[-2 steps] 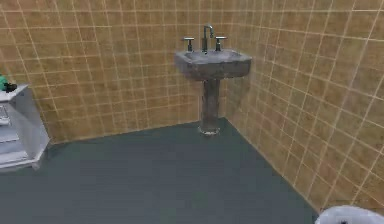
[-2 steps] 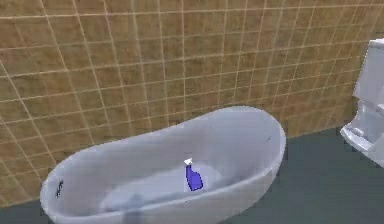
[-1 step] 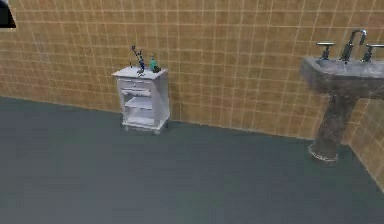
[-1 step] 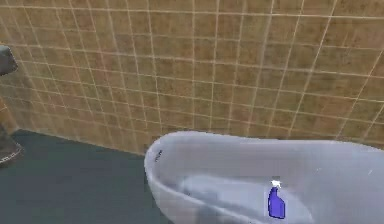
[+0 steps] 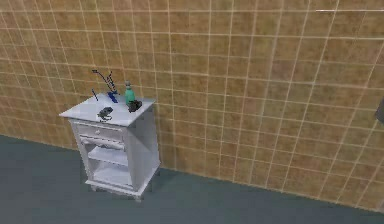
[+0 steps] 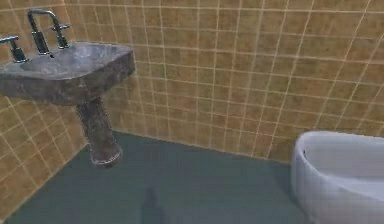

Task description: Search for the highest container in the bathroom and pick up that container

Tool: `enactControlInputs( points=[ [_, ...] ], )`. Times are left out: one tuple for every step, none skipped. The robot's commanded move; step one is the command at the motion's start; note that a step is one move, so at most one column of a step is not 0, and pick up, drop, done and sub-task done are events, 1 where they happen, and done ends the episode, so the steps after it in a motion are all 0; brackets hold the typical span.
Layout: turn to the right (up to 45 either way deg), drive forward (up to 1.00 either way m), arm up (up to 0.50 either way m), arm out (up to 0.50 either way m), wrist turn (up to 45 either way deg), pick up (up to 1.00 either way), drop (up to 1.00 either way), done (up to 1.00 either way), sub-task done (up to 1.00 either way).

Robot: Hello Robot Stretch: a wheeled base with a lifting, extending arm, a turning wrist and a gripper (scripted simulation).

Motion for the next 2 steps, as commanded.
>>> enactControlInputs(
  points=[
    [-3.0, 0.00, 0.00, 0.00, 0.0, 0.00, 0.00, 0.00, 0.00],
    [0.0, 0.55, 0.00, 0.00, 0.0, 0.00, 0.00, 0.00, 0.00]
  ],
)
